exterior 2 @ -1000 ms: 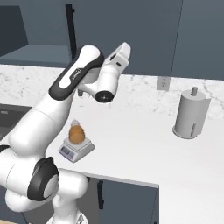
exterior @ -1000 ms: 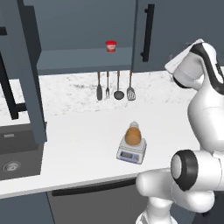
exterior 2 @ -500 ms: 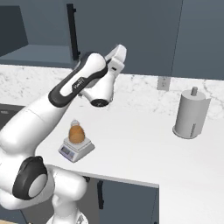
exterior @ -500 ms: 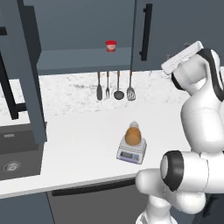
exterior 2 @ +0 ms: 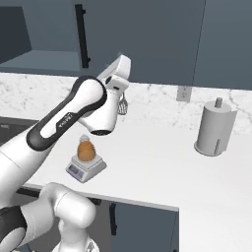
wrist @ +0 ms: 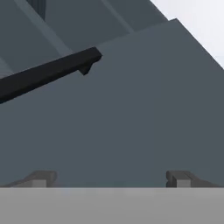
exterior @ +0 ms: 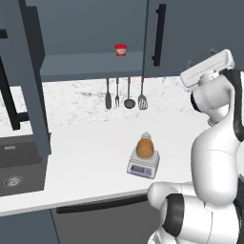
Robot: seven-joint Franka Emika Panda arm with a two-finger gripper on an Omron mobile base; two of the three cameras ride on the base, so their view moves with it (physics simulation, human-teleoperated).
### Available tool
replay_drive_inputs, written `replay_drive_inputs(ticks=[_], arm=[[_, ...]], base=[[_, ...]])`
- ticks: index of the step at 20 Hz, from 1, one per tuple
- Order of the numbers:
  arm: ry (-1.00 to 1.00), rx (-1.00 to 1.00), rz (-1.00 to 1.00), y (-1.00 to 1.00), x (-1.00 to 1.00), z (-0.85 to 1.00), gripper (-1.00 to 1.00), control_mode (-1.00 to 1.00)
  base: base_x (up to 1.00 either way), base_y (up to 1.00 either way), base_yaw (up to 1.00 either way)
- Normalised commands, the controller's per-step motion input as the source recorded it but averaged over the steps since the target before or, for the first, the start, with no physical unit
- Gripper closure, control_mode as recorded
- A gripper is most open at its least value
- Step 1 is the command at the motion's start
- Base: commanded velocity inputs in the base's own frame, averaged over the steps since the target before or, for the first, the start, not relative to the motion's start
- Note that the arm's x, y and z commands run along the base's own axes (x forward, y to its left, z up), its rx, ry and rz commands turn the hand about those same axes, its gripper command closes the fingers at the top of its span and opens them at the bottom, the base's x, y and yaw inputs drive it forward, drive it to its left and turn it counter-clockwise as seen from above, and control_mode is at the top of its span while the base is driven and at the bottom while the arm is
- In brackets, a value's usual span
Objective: Pick the honey bottle and place it on the digital scale for weighing, and close the cabinet.
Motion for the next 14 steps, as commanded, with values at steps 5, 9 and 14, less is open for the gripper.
replay_drive_inputs(ticks=[5, 9, 14], arm=[[-0.05, -0.18, 0.02, -0.56, -0.73, 0.28, -1.00, -1.00], [0.00, -0.45, 0.00, -0.43, -0.84, -0.01, -1.00, -1.00], [0.00, -0.65, 0.00, -0.22, -1.00, -0.27, -1.00, -1.00]], base=[[0.00, 0.00, 0.00], [0.00, 0.00, 0.00], [0.00, 0.00, 0.00]])
